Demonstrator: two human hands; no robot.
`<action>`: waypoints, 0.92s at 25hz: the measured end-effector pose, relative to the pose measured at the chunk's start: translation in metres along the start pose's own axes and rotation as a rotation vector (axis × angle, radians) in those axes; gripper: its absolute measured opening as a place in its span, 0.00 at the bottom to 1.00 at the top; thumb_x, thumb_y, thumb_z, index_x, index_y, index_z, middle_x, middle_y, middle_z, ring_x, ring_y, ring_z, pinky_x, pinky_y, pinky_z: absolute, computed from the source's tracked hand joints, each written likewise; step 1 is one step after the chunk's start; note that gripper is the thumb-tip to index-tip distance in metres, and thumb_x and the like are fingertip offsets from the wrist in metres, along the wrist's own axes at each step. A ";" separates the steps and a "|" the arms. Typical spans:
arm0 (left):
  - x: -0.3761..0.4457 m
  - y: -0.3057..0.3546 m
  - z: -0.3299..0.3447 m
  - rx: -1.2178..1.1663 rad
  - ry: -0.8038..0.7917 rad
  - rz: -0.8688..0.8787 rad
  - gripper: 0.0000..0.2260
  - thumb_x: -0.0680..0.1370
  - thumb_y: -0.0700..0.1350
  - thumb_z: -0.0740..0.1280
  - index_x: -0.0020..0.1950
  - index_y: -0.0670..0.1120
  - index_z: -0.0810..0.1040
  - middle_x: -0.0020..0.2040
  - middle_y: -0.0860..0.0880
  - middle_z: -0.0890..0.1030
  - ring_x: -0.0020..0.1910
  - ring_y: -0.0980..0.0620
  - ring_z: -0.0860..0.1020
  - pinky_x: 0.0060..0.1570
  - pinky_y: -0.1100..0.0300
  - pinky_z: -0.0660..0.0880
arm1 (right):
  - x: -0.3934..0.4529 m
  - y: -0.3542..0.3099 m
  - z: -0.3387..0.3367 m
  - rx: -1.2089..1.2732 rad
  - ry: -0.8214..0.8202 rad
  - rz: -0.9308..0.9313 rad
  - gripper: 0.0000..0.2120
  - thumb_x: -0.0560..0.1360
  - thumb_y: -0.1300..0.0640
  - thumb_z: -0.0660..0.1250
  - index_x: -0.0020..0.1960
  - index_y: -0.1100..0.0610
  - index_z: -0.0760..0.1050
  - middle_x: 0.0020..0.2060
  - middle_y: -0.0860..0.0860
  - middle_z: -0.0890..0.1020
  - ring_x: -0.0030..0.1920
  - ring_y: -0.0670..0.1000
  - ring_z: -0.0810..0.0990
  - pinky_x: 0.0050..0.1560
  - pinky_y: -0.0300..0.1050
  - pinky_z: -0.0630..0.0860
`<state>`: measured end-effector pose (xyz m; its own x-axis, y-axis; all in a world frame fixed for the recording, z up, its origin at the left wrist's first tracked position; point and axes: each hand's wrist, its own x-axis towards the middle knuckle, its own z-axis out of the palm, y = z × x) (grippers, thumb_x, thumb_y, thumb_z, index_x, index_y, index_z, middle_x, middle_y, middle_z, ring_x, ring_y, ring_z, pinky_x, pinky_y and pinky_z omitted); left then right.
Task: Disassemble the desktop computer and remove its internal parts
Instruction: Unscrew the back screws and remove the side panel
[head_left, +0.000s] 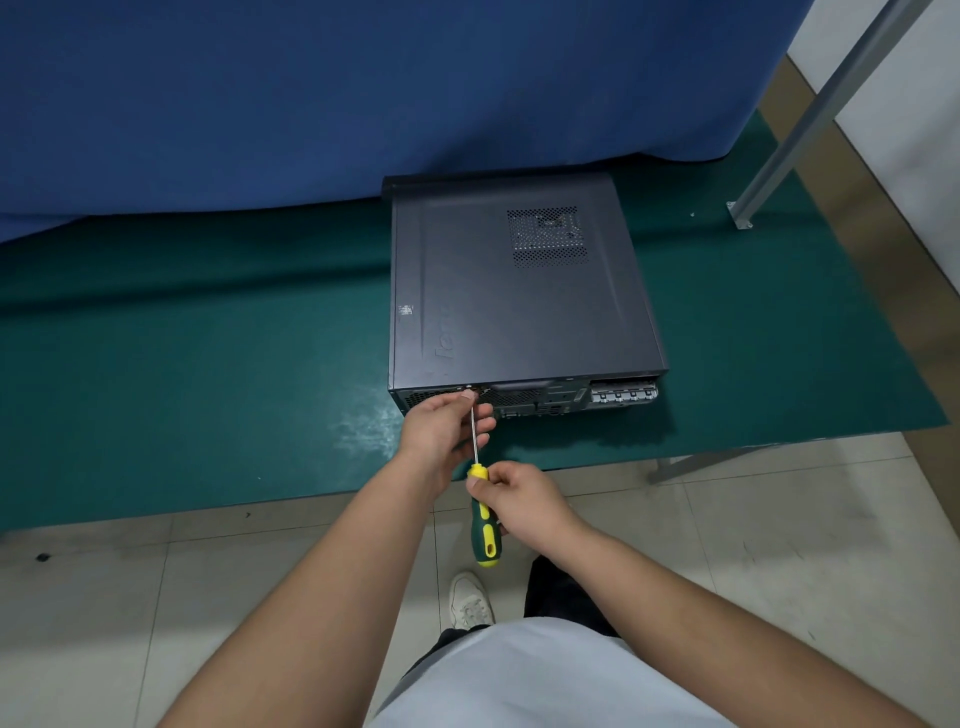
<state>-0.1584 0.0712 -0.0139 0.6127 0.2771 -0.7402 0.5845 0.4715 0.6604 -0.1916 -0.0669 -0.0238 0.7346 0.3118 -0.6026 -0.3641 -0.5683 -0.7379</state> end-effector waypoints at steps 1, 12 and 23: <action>-0.002 -0.001 -0.003 0.046 0.000 0.003 0.06 0.81 0.43 0.71 0.56 0.43 0.80 0.47 0.44 0.88 0.43 0.49 0.86 0.40 0.57 0.81 | -0.001 -0.003 0.002 -0.048 0.021 -0.001 0.17 0.79 0.46 0.68 0.43 0.59 0.77 0.32 0.50 0.76 0.36 0.51 0.75 0.44 0.54 0.78; -0.012 -0.007 -0.016 0.321 0.028 0.061 0.09 0.71 0.37 0.80 0.46 0.42 0.81 0.36 0.44 0.84 0.35 0.48 0.83 0.39 0.55 0.80 | -0.005 -0.023 0.020 -0.376 0.224 0.037 0.17 0.74 0.42 0.69 0.40 0.52 0.68 0.40 0.53 0.80 0.44 0.58 0.80 0.35 0.49 0.68; -0.009 0.000 -0.023 0.204 -0.197 -0.020 0.05 0.82 0.35 0.66 0.57 0.37 0.80 0.44 0.42 0.87 0.42 0.47 0.87 0.49 0.54 0.84 | -0.023 0.001 0.005 0.696 -0.280 0.211 0.07 0.82 0.58 0.66 0.55 0.62 0.77 0.50 0.62 0.86 0.46 0.56 0.86 0.51 0.53 0.83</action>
<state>-0.1764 0.0874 -0.0102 0.6798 0.0919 -0.7276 0.6805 0.2912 0.6725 -0.2121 -0.0708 -0.0118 0.4713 0.4832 -0.7378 -0.8238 -0.0577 -0.5640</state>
